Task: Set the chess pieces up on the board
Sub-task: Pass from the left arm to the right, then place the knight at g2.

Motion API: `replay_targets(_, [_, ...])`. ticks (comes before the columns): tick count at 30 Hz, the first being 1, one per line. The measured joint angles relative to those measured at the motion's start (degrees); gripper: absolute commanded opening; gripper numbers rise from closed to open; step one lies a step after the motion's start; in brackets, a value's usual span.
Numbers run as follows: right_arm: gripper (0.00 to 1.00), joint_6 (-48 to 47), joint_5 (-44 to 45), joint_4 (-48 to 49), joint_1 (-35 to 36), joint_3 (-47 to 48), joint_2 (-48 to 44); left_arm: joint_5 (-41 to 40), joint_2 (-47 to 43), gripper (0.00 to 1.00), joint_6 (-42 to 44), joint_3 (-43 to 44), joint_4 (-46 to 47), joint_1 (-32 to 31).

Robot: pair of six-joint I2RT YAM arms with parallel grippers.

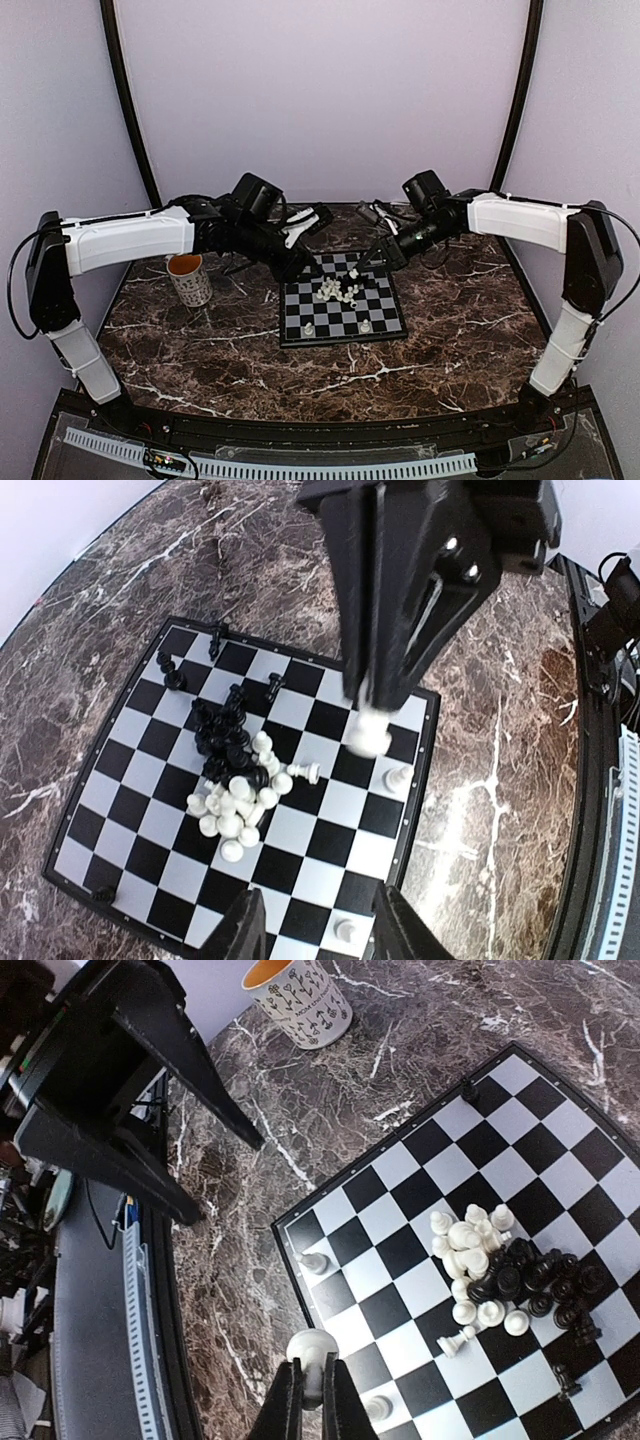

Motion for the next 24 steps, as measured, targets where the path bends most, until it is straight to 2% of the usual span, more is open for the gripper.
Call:
replay_targets(5, [0.00, -5.4, 5.7, -0.7, 0.0, -3.8, -5.0, -0.5, -1.3, 0.40, 0.2, -2.4, 0.9, 1.6])
replay_targets(10, [0.00, -12.5, 14.3, -1.7, 0.7, -10.1, -10.1, -0.1, -1.3, 0.40, -2.3, -6.1, 5.5, 7.4])
replay_targets(14, [0.00, -17.5, 21.6, -1.9, 3.9, -16.3, -13.6, -1.6, -1.2, 0.40, -4.0, -9.1, 10.3, 11.4])
replay_targets(19, [0.00, -21.8, 29.0, -1.7, 9.2, -20.6, -14.2, -2.5, -1.1, 0.40, -5.6, -11.2, 14.3, 12.0])
replay_targets(24, [0.00, -23.3, 33.2, -0.5, 10.4, -21.0, -13.0, -1.9, -1.0, 0.40, -6.3, -11.2, 16.1, 12.0])
